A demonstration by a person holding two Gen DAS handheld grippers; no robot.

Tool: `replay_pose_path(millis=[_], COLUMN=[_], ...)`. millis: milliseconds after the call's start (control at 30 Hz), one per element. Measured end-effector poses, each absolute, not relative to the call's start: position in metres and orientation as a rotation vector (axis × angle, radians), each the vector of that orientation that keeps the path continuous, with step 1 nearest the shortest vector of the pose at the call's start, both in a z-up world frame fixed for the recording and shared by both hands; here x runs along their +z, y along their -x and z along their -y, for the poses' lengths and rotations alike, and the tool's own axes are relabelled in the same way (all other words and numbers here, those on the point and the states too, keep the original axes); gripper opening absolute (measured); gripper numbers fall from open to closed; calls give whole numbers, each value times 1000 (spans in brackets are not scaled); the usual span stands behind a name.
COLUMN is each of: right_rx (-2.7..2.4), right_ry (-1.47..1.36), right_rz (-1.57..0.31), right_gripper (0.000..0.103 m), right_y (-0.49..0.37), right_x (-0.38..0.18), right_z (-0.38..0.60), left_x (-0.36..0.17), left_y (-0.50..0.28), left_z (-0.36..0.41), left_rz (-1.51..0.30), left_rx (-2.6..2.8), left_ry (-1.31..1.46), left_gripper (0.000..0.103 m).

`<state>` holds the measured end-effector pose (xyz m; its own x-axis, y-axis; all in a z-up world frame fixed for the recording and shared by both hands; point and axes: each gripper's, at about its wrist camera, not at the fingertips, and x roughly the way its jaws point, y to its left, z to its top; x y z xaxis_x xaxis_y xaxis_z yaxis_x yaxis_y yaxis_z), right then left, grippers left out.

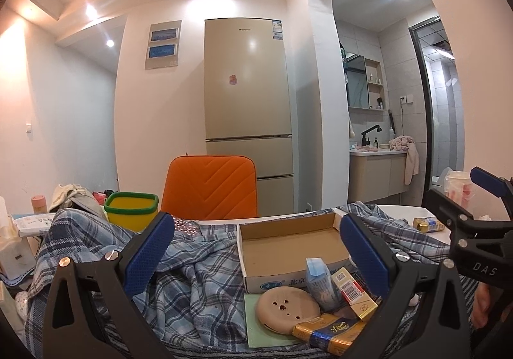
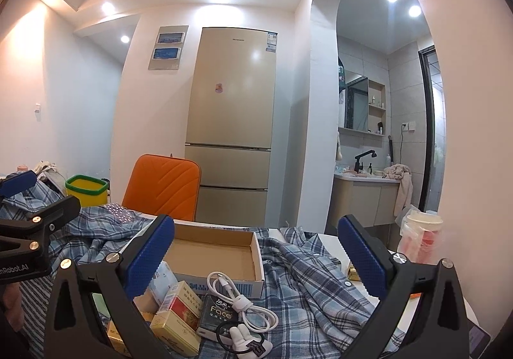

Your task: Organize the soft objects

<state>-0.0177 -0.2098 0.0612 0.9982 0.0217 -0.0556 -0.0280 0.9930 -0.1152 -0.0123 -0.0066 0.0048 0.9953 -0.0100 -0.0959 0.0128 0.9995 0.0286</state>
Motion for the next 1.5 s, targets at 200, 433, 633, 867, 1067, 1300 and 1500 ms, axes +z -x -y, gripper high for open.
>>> replay_pose_path(millis=[200,433,633,867,1067,1300,1500], right_rx=[17,23,20,26,29,29,35], right_ry=[114,125,123,124,129,102,88], right_rz=[-42,-22,-24,-1,-11,-36,-73], right_gripper=[103,103,103,103,103,103,103], right_y=[19,22,23,27,24,18,11], right_x=[62,61,61,61,60,58,56], right_z=[210,208,210,210,209,215,217], left_x=[5,6,9,10,11,9,8], left_y=[11,14,27,35,32,34,31], left_z=[5,4,6,1,1,4,8], left_rz=[-104,-94,-28,25,13,17,2], left_rx=[-1,-1,7,-33,-14,-17,-12], left_ry=[-21,-17,-24,1,8,-7,-24], left_gripper=[103,103,103,103,103,103,103])
